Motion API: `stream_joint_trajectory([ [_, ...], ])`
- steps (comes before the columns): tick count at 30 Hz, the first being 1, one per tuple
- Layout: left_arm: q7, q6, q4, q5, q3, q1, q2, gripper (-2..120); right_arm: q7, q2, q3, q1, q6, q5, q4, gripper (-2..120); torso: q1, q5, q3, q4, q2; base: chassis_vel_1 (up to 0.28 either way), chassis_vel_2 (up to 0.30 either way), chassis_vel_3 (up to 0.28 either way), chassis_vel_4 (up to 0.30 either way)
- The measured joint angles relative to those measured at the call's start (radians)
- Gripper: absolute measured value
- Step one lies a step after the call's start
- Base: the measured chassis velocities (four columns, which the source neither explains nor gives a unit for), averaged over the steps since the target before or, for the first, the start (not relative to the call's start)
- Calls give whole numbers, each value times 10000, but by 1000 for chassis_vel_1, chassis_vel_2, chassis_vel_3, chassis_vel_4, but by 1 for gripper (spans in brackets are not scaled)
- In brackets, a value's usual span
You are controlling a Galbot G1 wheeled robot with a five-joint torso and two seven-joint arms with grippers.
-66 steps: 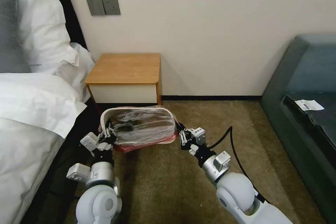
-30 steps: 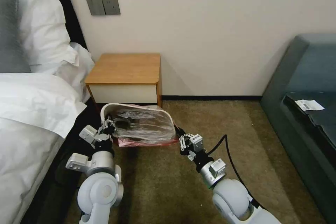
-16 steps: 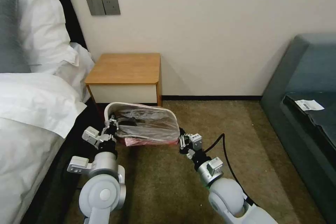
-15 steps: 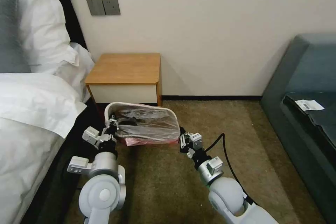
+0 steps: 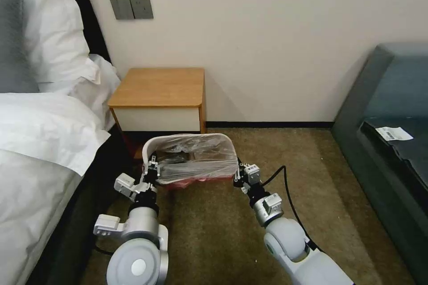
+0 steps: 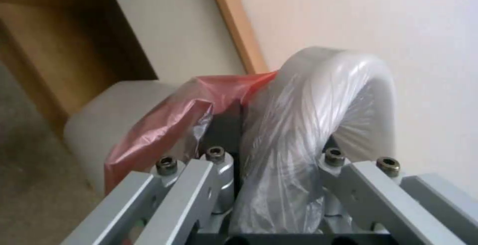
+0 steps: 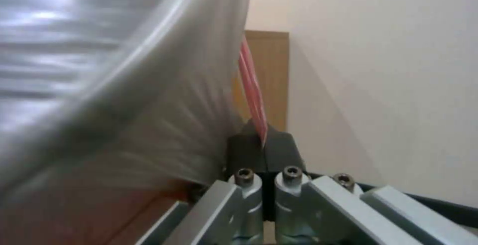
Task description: Pick up the garbage bag from the table and place it over the trash can.
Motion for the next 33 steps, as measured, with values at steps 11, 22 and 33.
stream_joint_trajectory([
  [11,911,-505,-187,-481,637,668,300,18,-87,427,-11,556,178,71,-856,0,0,-1,1,0,0,0,0,0,0],
  [22,1571,-364,-301,-298,757,854,522,19,-161,454,-24,995,346,27,-1672,0,0,-1,1,0,0,0,0,0,0],
  [33,1522,-166,326,-969,-13,-280,480,19,-158,198,55,577,355,-13,-689,0,1,-1,0,-1,0,0,0,0,0],
])
